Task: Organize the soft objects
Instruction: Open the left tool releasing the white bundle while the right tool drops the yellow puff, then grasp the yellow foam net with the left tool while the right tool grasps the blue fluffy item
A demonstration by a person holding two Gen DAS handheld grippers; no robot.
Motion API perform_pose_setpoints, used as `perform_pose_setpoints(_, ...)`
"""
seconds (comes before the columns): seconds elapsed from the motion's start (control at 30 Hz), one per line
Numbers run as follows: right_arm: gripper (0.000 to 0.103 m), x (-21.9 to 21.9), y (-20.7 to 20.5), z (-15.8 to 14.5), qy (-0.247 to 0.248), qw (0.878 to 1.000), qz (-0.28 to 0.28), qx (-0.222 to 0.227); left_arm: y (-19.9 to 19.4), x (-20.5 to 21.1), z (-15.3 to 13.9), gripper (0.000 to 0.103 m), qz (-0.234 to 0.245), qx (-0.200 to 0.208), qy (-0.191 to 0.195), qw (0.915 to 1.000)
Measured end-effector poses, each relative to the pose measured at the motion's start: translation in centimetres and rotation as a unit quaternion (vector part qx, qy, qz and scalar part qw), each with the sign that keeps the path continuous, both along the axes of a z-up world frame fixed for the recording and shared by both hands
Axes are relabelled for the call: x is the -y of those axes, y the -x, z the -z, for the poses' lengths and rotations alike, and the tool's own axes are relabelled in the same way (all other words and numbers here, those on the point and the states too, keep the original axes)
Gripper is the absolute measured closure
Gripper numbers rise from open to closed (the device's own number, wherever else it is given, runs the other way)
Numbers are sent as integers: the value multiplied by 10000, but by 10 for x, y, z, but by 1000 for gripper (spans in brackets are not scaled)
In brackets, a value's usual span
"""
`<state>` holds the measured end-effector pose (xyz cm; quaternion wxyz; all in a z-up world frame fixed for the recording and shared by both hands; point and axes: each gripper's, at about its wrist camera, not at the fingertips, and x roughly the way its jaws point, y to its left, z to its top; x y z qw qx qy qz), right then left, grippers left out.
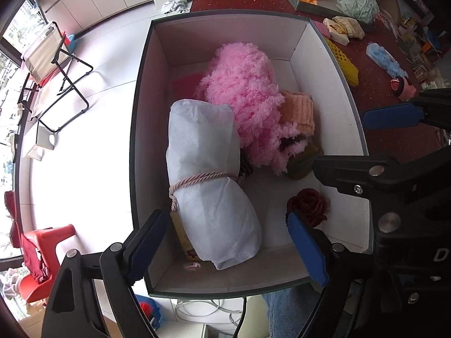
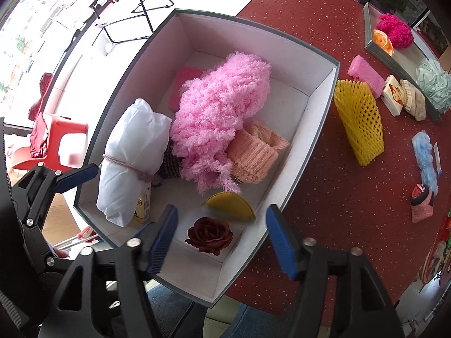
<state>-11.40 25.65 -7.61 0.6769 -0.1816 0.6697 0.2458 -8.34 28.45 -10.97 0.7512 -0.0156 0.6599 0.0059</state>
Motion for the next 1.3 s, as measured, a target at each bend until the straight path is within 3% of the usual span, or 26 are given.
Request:
perform_pose_setpoints(0.13,19,5,-2,-4,7,9998,136,114,1,1,2,0,-7,-33,-214,9998)
perform_pose_setpoints(0.27,1,17,-7,-9,-47,9988,390,289,1,-4,3,0,-94,-110,-179,9997)
perform_pose_setpoints(0.4,0,29,-12,-12,-72,9969,639,442,1,-7,4,0,-163,-171,-143,9996)
perform_pose_setpoints(0.57,0,41,-10,-10,-72,9962,807,326,1,-11,6,0,-282,-237,-157,9992)
perform_pose_setpoints(1.3,0,29,-7,-19,-243,9967,697,338,-10,-5,-3,0,-43,-226,-335,9992)
